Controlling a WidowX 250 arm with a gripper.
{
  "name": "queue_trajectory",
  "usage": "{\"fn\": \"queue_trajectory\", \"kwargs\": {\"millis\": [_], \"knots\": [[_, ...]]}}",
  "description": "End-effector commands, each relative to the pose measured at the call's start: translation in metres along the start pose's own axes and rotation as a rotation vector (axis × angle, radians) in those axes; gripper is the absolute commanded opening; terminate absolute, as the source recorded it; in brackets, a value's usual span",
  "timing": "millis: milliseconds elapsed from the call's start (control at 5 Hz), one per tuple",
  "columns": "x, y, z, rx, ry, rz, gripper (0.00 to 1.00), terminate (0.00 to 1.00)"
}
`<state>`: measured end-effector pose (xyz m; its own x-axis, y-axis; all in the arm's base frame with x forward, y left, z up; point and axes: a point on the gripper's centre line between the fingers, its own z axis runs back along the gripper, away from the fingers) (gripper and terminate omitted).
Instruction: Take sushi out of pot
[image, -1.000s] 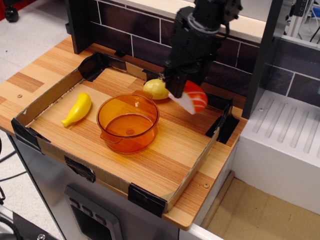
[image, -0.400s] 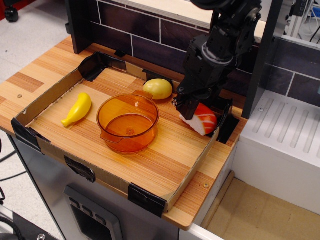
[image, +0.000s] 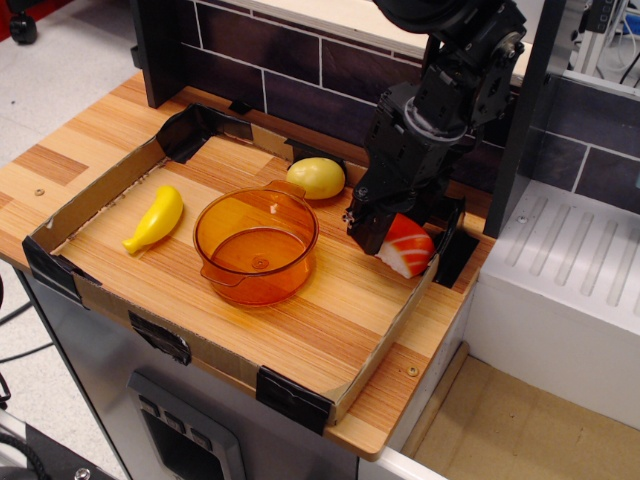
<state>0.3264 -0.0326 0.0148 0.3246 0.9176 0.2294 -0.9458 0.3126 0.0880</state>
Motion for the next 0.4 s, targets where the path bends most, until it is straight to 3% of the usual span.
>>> {"fn": "queue_trajectory", "kwargs": {"millis": [0,200], "knots": [[0.022,-0.002,0.071,-0.182,-0.053,0.145,1.00,0.00],[0.034,0.003,0.105,-0.226,-0.031,0.190,1.00,1.00]]}}
